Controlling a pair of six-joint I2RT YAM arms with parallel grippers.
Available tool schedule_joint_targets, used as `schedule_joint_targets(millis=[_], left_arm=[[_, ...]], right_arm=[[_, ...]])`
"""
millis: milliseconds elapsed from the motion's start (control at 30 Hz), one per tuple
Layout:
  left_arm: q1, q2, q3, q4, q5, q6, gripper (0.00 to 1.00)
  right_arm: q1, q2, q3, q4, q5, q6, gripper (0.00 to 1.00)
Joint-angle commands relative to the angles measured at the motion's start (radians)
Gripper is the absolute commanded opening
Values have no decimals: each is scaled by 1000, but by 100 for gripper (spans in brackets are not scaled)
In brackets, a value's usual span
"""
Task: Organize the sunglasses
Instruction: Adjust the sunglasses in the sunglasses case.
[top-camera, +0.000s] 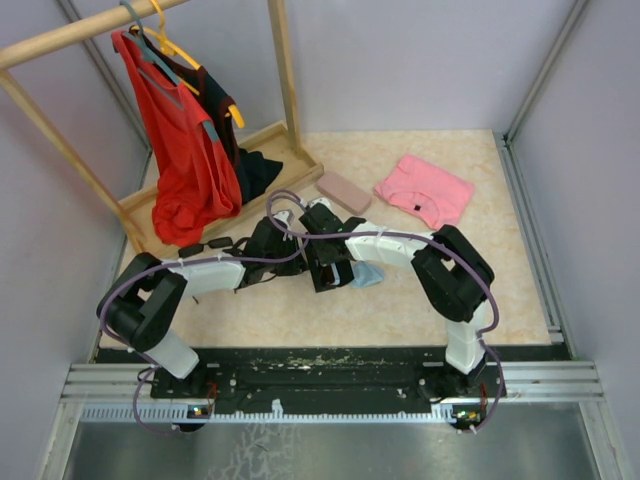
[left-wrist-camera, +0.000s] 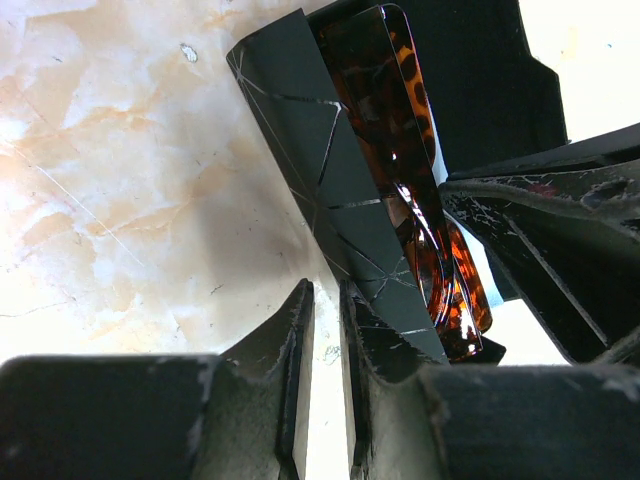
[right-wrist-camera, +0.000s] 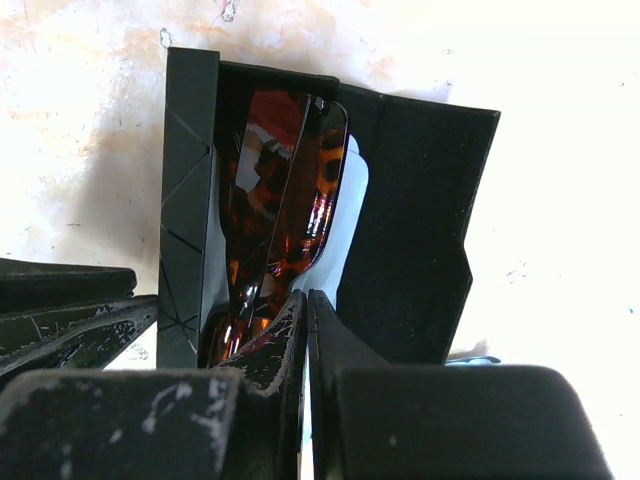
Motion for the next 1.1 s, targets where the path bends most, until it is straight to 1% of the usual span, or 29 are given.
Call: schedule_joint_targets(millis=[0,167,667,1067], left_arm=[[-6,-11,25,17,1,8,22],[-6,-13,25,17,2,9,22],[-6,-12,26,16,0,10,22],[-6,-13,27,14,0,10,22]], right_arm=[[6,-47,35,21,18,4,0],[7,-15,45,15,-15,4,0],[7,20,62,-4,-40,4,0],[5,29,53,29,-128,4,0]])
